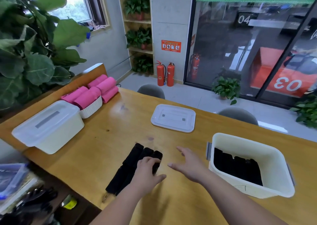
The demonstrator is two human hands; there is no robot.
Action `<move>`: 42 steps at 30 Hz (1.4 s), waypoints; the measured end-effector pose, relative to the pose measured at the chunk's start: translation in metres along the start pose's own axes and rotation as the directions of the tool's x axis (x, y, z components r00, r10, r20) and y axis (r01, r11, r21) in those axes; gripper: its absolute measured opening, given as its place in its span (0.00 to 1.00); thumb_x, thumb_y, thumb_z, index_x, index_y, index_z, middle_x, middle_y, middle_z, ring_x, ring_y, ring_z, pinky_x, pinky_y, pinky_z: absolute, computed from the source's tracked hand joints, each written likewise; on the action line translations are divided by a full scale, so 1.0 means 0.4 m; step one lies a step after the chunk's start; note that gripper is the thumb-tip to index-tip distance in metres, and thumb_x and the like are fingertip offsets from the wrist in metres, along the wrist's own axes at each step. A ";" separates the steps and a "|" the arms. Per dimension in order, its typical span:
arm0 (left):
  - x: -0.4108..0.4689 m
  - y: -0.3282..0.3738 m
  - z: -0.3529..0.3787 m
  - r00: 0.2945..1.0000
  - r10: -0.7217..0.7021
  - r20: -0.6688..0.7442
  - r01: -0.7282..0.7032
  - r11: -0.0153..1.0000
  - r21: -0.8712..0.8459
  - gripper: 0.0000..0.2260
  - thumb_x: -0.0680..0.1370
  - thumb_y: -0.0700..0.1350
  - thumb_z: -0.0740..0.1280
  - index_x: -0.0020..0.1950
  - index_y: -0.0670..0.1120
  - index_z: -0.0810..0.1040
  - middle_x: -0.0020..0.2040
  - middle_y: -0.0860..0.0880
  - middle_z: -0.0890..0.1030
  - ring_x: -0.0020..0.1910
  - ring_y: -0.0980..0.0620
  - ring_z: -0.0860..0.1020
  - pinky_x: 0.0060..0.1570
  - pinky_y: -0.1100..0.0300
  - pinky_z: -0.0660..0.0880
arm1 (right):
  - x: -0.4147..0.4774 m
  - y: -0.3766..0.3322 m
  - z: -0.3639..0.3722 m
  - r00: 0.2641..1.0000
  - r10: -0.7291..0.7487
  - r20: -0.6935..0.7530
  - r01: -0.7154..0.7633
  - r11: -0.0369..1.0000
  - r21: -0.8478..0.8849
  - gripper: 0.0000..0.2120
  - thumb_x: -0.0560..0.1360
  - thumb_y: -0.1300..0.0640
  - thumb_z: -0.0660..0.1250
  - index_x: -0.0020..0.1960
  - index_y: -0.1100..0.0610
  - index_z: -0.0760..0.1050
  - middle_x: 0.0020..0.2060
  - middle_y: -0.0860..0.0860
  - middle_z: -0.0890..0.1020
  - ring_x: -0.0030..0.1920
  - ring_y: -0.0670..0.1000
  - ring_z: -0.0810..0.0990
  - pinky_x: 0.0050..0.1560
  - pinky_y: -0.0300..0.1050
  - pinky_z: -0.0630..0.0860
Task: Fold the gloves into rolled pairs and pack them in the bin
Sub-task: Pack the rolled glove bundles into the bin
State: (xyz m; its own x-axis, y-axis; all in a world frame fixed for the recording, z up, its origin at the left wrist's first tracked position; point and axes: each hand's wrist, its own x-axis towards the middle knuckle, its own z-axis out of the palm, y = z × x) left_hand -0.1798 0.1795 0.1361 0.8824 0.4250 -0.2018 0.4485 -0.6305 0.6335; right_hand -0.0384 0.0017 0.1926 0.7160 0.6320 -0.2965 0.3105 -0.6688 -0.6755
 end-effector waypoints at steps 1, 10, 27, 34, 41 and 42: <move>-0.002 -0.013 -0.004 1.000 -0.020 -0.001 0.020 1.000 -0.002 0.32 0.75 0.65 0.74 0.77 0.60 0.70 0.73 0.59 0.67 0.76 0.55 0.60 0.73 0.56 0.66 | 0.004 -0.002 0.013 1.000 0.002 0.023 -0.002 1.000 -0.014 0.49 0.69 0.27 0.73 0.83 0.43 0.60 0.80 0.43 0.66 0.77 0.48 0.67 0.75 0.51 0.70; 0.014 -0.068 -0.015 0.997 -0.057 0.054 0.052 0.995 0.087 0.38 0.76 0.66 0.72 0.82 0.54 0.66 0.82 0.55 0.64 0.81 0.52 0.58 0.78 0.51 0.65 | 0.029 0.000 0.089 0.978 0.020 0.209 0.016 0.985 -0.170 0.50 0.71 0.29 0.73 0.85 0.48 0.57 0.82 0.48 0.63 0.80 0.51 0.65 0.77 0.49 0.66; 0.064 -0.036 0.086 0.977 -0.035 0.211 -0.015 0.973 0.231 0.26 0.82 0.58 0.68 0.78 0.53 0.71 0.74 0.54 0.67 0.72 0.50 0.67 0.69 0.52 0.73 | 0.035 0.082 0.105 0.940 0.137 0.311 -0.060 0.968 -0.245 0.46 0.75 0.31 0.70 0.85 0.48 0.56 0.82 0.48 0.61 0.79 0.52 0.67 0.76 0.49 0.68; 0.104 -0.019 0.082 0.987 -0.091 0.134 0.065 0.980 0.189 0.24 0.84 0.50 0.66 0.79 0.53 0.68 0.74 0.52 0.70 0.69 0.49 0.69 0.63 0.52 0.75 | 0.039 0.107 0.107 0.916 0.173 0.362 -0.100 0.972 -0.212 0.41 0.79 0.34 0.68 0.85 0.47 0.57 0.82 0.50 0.62 0.80 0.53 0.65 0.78 0.52 0.65; 0.135 -0.019 0.097 0.949 -0.183 0.255 0.189 0.982 0.002 0.27 0.83 0.47 0.68 0.81 0.50 0.66 0.73 0.49 0.77 0.68 0.48 0.78 0.64 0.56 0.76 | 0.050 0.117 0.136 0.875 0.199 0.440 -0.149 0.978 -0.147 0.30 0.87 0.48 0.59 0.86 0.45 0.53 0.74 0.52 0.74 0.75 0.53 0.71 0.75 0.48 0.67; 0.137 -0.015 0.100 0.943 -0.202 0.266 0.219 0.975 -0.034 0.26 0.84 0.47 0.68 0.81 0.50 0.67 0.72 0.49 0.78 0.68 0.49 0.78 0.63 0.58 0.76 | 0.050 0.115 0.137 0.871 0.205 0.446 -0.171 0.979 -0.115 0.29 0.87 0.51 0.58 0.86 0.46 0.53 0.65 0.49 0.77 0.70 0.50 0.75 0.73 0.46 0.68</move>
State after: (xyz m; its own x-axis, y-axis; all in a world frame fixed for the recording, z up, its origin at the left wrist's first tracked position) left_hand -0.1284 0.1808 0.0913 0.7787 0.3554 -0.5170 0.6258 -0.4995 0.5991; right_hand -0.0442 0.0050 0.1186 0.4081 0.5885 -0.6979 0.2539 -0.8075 -0.5324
